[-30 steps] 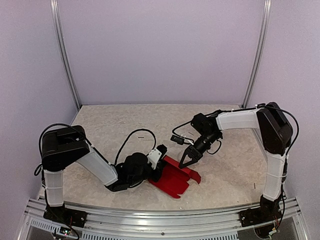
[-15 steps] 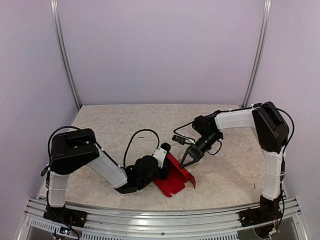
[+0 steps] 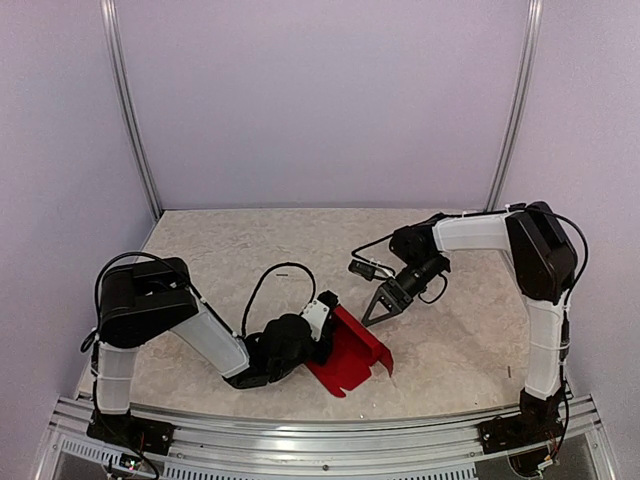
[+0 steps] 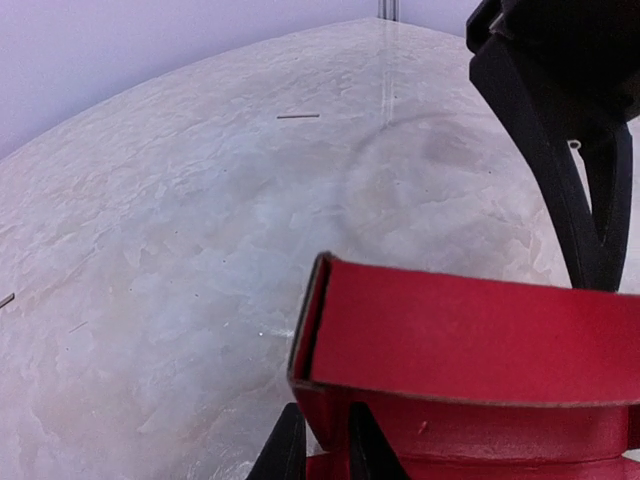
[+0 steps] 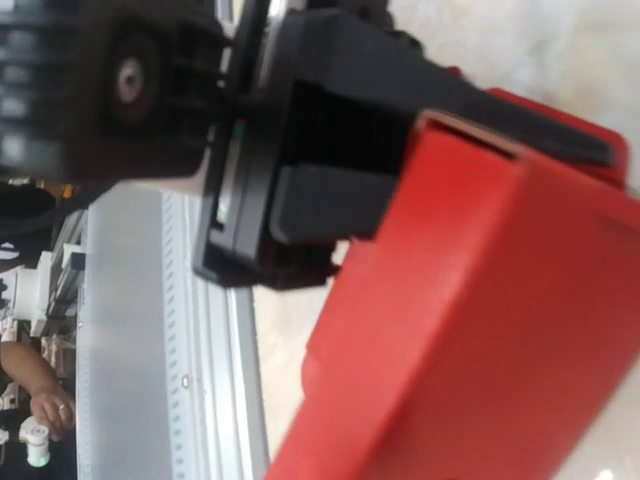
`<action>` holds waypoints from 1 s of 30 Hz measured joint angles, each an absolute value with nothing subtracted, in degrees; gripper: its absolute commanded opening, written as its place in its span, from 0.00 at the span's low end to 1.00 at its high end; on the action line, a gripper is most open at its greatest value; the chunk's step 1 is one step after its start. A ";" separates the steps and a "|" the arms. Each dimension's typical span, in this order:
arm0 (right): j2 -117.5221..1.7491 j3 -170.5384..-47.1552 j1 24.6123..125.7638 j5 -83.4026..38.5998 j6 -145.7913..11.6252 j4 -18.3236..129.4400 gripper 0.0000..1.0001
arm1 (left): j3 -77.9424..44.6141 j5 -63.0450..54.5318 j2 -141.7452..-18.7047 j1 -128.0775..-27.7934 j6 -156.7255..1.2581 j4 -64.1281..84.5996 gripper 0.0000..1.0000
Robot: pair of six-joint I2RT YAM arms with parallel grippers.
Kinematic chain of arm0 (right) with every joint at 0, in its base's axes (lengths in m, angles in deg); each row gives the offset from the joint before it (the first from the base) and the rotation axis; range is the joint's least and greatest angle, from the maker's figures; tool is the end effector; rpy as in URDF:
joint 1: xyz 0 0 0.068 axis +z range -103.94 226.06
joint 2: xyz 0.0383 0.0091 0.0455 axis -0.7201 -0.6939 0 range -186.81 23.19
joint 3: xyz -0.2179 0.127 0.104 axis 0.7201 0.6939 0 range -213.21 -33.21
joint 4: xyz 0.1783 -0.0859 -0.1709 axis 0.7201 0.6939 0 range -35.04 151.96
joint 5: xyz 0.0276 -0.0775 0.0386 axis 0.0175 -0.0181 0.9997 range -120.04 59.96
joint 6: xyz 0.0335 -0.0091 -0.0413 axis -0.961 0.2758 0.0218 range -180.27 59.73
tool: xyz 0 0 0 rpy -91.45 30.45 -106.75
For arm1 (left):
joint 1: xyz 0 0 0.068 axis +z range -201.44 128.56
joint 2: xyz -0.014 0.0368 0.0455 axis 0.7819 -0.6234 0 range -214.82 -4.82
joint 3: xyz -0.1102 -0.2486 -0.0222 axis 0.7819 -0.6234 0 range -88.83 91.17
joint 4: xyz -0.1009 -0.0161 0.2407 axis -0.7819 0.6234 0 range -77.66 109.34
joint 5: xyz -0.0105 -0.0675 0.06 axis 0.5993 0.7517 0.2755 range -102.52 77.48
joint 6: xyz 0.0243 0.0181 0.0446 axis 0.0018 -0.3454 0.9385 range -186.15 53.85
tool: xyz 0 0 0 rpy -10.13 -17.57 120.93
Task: Fold the paper box
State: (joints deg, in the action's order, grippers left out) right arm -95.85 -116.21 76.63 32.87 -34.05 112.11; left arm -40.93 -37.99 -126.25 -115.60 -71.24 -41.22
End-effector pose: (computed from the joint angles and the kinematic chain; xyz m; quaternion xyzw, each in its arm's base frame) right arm 0.3081 0.2188 0.1586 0.3927 -0.7571 -0.5203 0.0436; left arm 0.1814 -0.3394 0.0846 0.2839 0.7574 -0.1694 0.5631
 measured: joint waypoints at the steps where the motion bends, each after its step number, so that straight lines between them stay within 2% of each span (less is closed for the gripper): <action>1: -95.83 -116.19 76.32 32.79 -33.96 112.26 0.48 | -41.50 -37.86 -126.07 -115.60 -71.24 -41.22 0.15; 9: -94.36 -116.06 75.54 30.32 -34.44 111.85 0.48 | -42.73 -37.27 -125.17 -115.60 -70.75 -42.34 0.20; 18: -94.39 -119.03 75.75 25.09 -39.27 109.33 0.49 | -42.73 -36.46 -125.17 -115.18 -69.51 -43.91 0.16; 23: -95.89 -123.86 76.72 24.81 -40.50 108.55 0.50 | -42.62 -35.43 -125.20 -114.37 -68.88 -44.26 0.15; 30: -98.67 -124.45 78.20 24.94 -40.89 108.48 0.49 | -40.82 -34.23 -126.05 -113.43 -68.24 -44.54 0.12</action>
State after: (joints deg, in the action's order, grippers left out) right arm -98.67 -124.45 78.20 24.94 -40.89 108.48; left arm -40.82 -34.23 -126.05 -113.43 -68.24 -44.54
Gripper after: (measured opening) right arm 0.488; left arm 0.130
